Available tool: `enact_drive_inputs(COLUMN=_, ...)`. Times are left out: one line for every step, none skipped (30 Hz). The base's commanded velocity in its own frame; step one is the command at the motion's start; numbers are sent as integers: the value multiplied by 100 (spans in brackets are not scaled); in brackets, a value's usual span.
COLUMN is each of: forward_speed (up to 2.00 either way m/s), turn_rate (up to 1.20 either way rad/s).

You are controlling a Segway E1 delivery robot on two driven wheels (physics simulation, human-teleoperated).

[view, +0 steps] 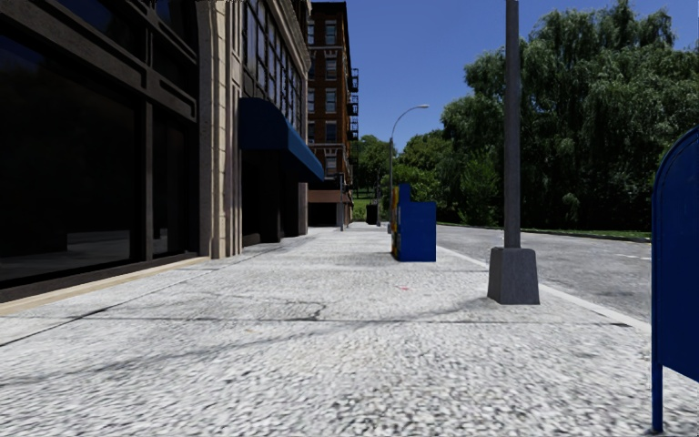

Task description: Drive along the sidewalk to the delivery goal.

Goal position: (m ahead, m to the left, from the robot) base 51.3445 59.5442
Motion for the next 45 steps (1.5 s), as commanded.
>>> enact_drive_inputs(forward_speed=200, turn_rate=0)
enact_drive_inputs(forward_speed=200, turn_rate=0)
enact_drive_inputs(forward_speed=200, turn_rate=0)
enact_drive_inputs(forward_speed=200, turn_rate=0)
enact_drive_inputs(forward_speed=200, turn_rate=0)
enact_drive_inputs(forward_speed=200, turn_rate=0)
enact_drive_inputs(forward_speed=200, turn_rate=0)
enact_drive_inputs(forward_speed=200, turn_rate=0)
enact_drive_inputs(forward_speed=200, turn_rate=0)
enact_drive_inputs(forward_speed=200, turn_rate=0)
enact_drive_inputs(forward_speed=200, turn_rate=0)
enact_drive_inputs(forward_speed=200, turn_rate=0)
enact_drive_inputs(forward_speed=200, turn_rate=0)
enact_drive_inputs(forward_speed=200, turn_rate=0)
enact_drive_inputs(forward_speed=200, turn_rate=0)
enact_drive_inputs(forward_speed=200, turn_rate=0)
enact_drive_inputs(forward_speed=200, turn_rate=0)
enact_drive_inputs(forward_speed=200, turn_rate=0)
enact_drive_inputs(forward_speed=200, turn_rate=0)
enact_drive_inputs(forward_speed=200, turn_rate=0)
enact_drive_inputs(forward_speed=200, turn_rate=0)
enact_drive_inputs(forward_speed=200, turn_rate=0)
enact_drive_inputs(forward_speed=200, turn_rate=0)
enact_drive_inputs(forward_speed=200, turn_rate=0)
enact_drive_inputs(forward_speed=200, turn_rate=0)
enact_drive_inputs(forward_speed=200, turn_rate=0)
enact_drive_inputs(forward_speed=200, turn_rate=0)
enact_drive_inputs(forward_speed=200, turn_rate=0)
enact_drive_inputs(forward_speed=200, turn_rate=0)
enact_drive_inputs(forward_speed=200, turn_rate=0)
enact_drive_inputs(forward_speed=200, turn_rate=0)
enact_drive_inputs(forward_speed=200, turn_rate=0)
enact_drive_inputs(forward_speed=200, turn_rate=0)
enact_drive_inputs(forward_speed=200, turn_rate=0)
enact_drive_inputs(forward_speed=200, turn_rate=0)
enact_drive_inputs(forward_speed=200, turn_rate=0)
enact_drive_inputs(forward_speed=200, turn_rate=0)
enact_drive_inputs(forward_speed=200, turn_rate=0)
enact_drive_inputs(forward_speed=200, turn_rate=0)
enact_drive_inputs(forward_speed=200, turn_rate=0)
enact_drive_inputs(forward_speed=200, turn_rate=0)
enact_drive_inputs(forward_speed=200, turn_rate=0)
enact_drive_inputs(forward_speed=200, turn_rate=0)
enact_drive_inputs(forward_speed=200, turn_rate=0)
enact_drive_inputs(forward_speed=200, turn_rate=0)
